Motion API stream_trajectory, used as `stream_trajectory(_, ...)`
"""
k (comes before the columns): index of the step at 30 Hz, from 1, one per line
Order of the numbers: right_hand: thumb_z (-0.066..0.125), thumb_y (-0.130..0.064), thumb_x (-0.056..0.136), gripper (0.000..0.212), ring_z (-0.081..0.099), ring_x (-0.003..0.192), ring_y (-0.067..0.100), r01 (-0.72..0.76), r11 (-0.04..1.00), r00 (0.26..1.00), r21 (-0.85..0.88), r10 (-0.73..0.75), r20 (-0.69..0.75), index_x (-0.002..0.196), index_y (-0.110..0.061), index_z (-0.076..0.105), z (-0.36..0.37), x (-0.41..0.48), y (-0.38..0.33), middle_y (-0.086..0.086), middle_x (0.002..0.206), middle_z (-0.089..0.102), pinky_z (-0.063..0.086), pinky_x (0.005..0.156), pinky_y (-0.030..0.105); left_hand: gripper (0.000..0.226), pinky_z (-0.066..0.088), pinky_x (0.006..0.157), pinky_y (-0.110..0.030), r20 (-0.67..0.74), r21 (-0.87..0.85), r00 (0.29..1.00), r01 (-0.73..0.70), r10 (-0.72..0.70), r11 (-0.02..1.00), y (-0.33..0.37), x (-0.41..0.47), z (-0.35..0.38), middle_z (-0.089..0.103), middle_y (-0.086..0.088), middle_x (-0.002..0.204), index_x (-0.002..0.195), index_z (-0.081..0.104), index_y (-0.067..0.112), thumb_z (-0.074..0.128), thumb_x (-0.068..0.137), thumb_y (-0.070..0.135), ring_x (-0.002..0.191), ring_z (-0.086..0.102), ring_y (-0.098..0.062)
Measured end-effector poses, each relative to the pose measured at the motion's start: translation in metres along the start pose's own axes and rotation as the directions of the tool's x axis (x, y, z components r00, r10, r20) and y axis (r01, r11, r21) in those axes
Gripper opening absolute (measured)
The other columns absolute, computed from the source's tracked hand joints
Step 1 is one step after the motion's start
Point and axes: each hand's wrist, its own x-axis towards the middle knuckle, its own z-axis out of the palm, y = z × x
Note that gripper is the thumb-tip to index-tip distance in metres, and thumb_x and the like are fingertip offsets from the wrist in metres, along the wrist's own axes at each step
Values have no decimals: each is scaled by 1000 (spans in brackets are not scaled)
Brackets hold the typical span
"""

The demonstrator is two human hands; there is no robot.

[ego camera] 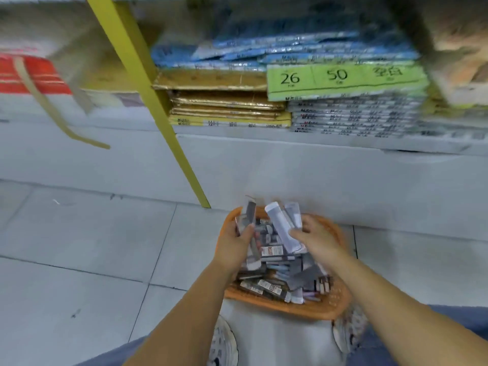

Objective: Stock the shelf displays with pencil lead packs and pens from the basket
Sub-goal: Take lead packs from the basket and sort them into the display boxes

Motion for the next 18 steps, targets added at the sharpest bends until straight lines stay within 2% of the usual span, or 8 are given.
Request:
stream_trajectory(1,65,-38,86,29,65,86,7,50,999,998,11,-49,-25,115,-35,59,-7,-5,-19,-17,96,69,50,70,30,14,62,75,-44,22,-39,1000,-20,21,999,19,-5,4,62,-13,84,107,53,12,54,103,25,67,65,-22)
stream_trajectory(3,66,-29,90,25,70,83,12,142,969,990,202,-143,-12,114,-31,59,-18,-20,-57,-14,90,73,54,69,31,25,54,62,-37,80,-76,994,-62,68,995,59,-17,9,55,-6,69,99,50,12,53,102,36,56,54,-15)
stream_trajectory(6,65,-19,92,24,72,84,9,326,896,943,301,-330,-38,110,-34,59,-32,-53,-114,-12,93,74,56,73,33,31,48,60,-28,205,-137,956,-186,212,973,118,-44,12,61,2,65,81,67,21,65,93,50,58,56,-12)
stream_trajectory(8,66,-19,92,28,72,91,10,421,849,900,321,-433,-35,114,-33,57,-43,-74,-148,-7,102,74,53,77,28,24,57,74,-37,244,-216,928,-231,282,949,152,-64,14,77,-6,86,91,79,20,76,85,44,77,71,-21)
stream_trajectory(10,67,-13,90,30,72,93,14,481,811,865,334,-502,-26,115,-26,56,-56,-92,-179,-2,103,75,54,75,24,35,59,86,-45,240,-302,915,-247,325,921,180,-80,14,77,-15,106,105,78,16,79,76,36,96,74,-31)
stream_trajectory(12,68,-8,88,26,72,92,17,519,790,841,327,-541,-28,111,-18,60,-70,-106,-207,2,102,75,57,73,25,39,61,81,-49,248,-373,895,-265,370,889,206,-91,12,75,-18,111,110,76,14,78,75,31,99,73,-34)
stream_trajectory(15,65,-11,91,11,71,91,22,575,771,811,275,-580,-70,101,-15,68,-95,-121,-245,5,99,74,60,75,36,45,62,76,-48,247,-402,860,-329,447,854,244,-104,7,75,-15,114,119,70,15,76,76,26,101,73,-33)
stream_trajectory(18,63,-21,93,13,69,85,0,675,731,738,103,-668,-97,97,-32,68,-121,-129,-277,-16,91,74,51,69,16,48,60,86,-45,235,-393,824,-404,515,826,277,-113,5,75,-9,116,121,68,21,77,75,27,107,72,-28)
